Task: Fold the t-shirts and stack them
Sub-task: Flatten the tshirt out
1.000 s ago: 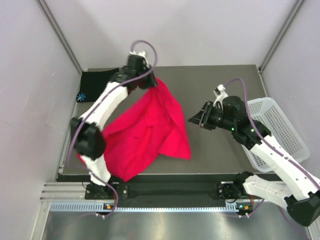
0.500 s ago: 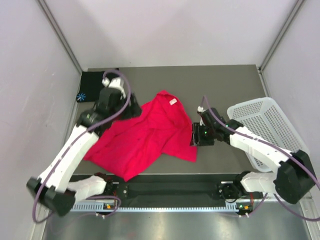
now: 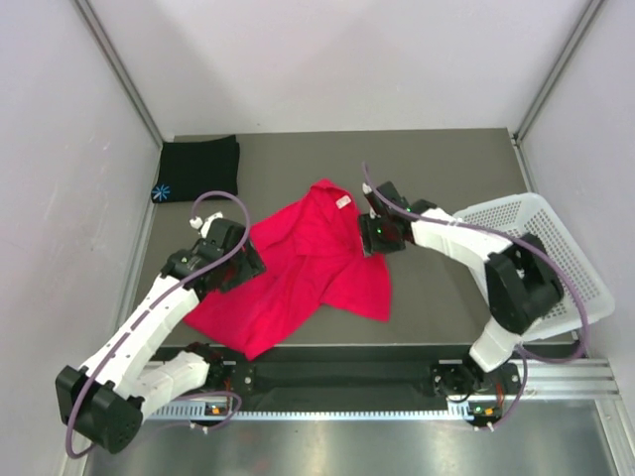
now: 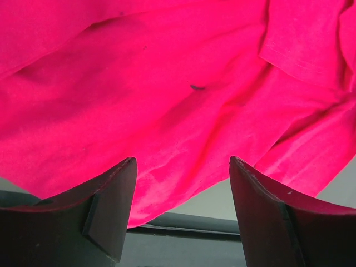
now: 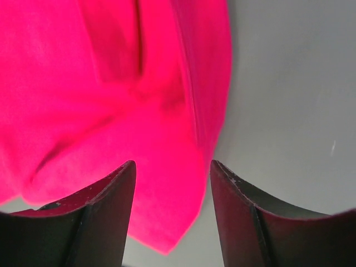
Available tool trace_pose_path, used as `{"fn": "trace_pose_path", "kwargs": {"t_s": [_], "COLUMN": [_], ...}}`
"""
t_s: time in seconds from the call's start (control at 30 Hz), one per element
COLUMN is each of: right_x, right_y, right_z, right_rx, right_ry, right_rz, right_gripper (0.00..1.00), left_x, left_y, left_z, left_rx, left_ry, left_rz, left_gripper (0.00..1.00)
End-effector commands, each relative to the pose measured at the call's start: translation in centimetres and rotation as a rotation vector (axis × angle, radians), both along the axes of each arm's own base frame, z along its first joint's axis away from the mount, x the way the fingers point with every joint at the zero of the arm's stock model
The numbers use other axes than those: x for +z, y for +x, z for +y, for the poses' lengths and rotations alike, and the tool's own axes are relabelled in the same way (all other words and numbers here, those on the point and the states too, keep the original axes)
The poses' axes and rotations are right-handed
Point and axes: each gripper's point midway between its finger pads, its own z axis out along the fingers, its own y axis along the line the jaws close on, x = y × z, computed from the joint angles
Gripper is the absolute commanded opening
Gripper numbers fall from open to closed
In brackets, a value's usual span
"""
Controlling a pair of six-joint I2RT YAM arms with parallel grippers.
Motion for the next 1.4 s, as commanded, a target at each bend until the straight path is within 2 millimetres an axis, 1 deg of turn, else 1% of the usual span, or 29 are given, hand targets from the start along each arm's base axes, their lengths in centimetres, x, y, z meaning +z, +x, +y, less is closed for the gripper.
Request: {"fn": "trace_pose_path", "kwargs": {"t_s": [0.0,0.07,0.13,0.17,0.2,0.23,0.27,0.3,0.33,0.4,0.43,0.5,0.53,0.7,0.73,0.77,0.83,0.87,0.9,0.97,1.0,1.03,1.07,1.1,1.13,1.17,1.27,1.3,1.37], "right_x": [1.4,-0.1,0.9,-0.6,0.6,0.3,-1.1,0.1,-0.9,0.4,0.0,1.3,1.2,5.3,5.2,6.8,6.9,7.7,7.3,8.1,9.6,8.2,8.3,10.9,11.3,9.8,11.7,13.7,13.0], "right_y": [5.5,7.4,10.1,10.9,12.6,13.4,14.3,16.1,17.3,19.6,20.8,23.0,24.2,29.0,29.9,30.9,31.3,31.4,30.6,29.0,27.6,25.7,24.6,23.1,21.9,19.9,15.5,14.1,11.6], "right_z": [1.4,1.6,2.8,3.1,4.1,4.4,4.2,4.6,3.4,2.7,1.6,1.0,-0.8,-7.6,-10.0,-10.9,-12.3,-12.4,-12.5,-12.7,-12.7,-12.0,-11.8,-11.5,-10.6,-10.3,-9.1,-8.7,-8.8], "right_rx": [0.026,0.01,0.005,0.006,0.016,0.018,0.007,-0.009,-0.053,-0.123,-0.159,-0.193,-0.237,-0.421,-0.462,-0.484,-0.459,-0.448,-0.437,-0.425,-0.422,-0.405,-0.394,-0.389,-0.359,-0.323,-0.194,-0.176,-0.174], "right_ry": [-0.022,-0.053,-0.035,-0.043,-0.024,-0.029,-0.065,-0.059,-0.112,-0.115,-0.111,-0.079,-0.098,-0.123,-0.142,-0.14,-0.11,-0.091,-0.101,-0.128,-0.127,-0.134,-0.131,-0.113,-0.134,-0.169,-0.277,-0.292,-0.272], "right_rz": [-0.121,-0.113,-0.153,-0.131,-0.17,-0.174,-0.17,-0.212,-0.223,-0.273,-0.272,-0.307,-0.317,-0.444,-0.443,-0.475,-0.44,-0.442,-0.404,-0.378,-0.375,-0.326,-0.317,-0.355,-0.369,-0.334,-0.386,-0.435,-0.398], "right_gripper": [0.57,0.56,0.55,0.54,0.53,0.52,0.51,0.45,0.38,0.18,0.15,0.01,0.0,0.0,0.0,0.0,0.01,0.09,0.3,0.39,0.4,0.41,0.41,0.41,0.41,0.41,0.42,0.43,0.48], "left_x": [0.5,0.6,0.9,1.0,1.0,1.1,1.1,1.2,1.3,1.5,1.5,1.4,1.2,-0.9,-1.4,-2.3,-3.3,-4.3,-4.9,-6.9,-7.5,-8.9,-9.6,-10.3,-12.0,-11.9,-13.6,-13.9,-14.6], "left_y": [0.8,1.0,1.5,1.6,1.9,2.1,2.3,2.7,3.0,3.9,4.4,5.3,5.6,7.8,7.9,8.3,8.6,9.0,9.1,9.9,10.3,10.8,11.1,11.0,10.8,11.9,12.6,12.9,14.0], "left_z": [0.1,-0.2,-0.6,-0.6,-0.5,-0.5,-0.4,-0.2,-0.1,-0.1,-0.1,-0.4,-0.4,-1.4,-1.8,-2.1,-2.4,-2.5,-2.5,-2.7,-2.8,-2.9,-3.1,-3.0,-2.5,-2.5,-1.1,-0.6,1.4], "left_rx": [0.06,0.05,0.027,0.02,0.008,-0.002,-0.006,-0.017,-0.022,-0.048,-0.056,-0.084,-0.087,-0.129,-0.138,-0.135,-0.13,-0.115,-0.104,-0.075,-0.06,-0.044,-0.023,-0.01,0.014,0.047,0.115,0.132,0.181], "left_ry": [-0.006,-0.014,-0.013,-0.009,0.007,0.018,0.032,0.057,0.068,0.096,0.103,0.124,0.132,0.152,0.142,0.142,0.144,0.152,0.159,0.16,0.155,0.155,0.142,0.146,0.164,0.168,0.158,0.151,0.125], "left_rz": [0.003,0.006,-0.001,-0.001,0.001,0.0,0.002,0.01,0.012,0.021,0.023,0.039,0.048,0.117,0.139,0.179,0.218,0.249,0.267,0.309,0.328,0.369,0.394,0.436,0.502,0.499,0.563,0.567,0.572], "left_gripper": [0.72,0.71,0.71,0.71,0.71,0.71,0.7,0.71,0.7,0.7,0.7,0.7,0.7,0.71,0.71,0.7,0.7,0.7,0.7,0.71,0.71,0.71,0.71,0.71,0.7,0.71,0.71,0.71,0.71]}}
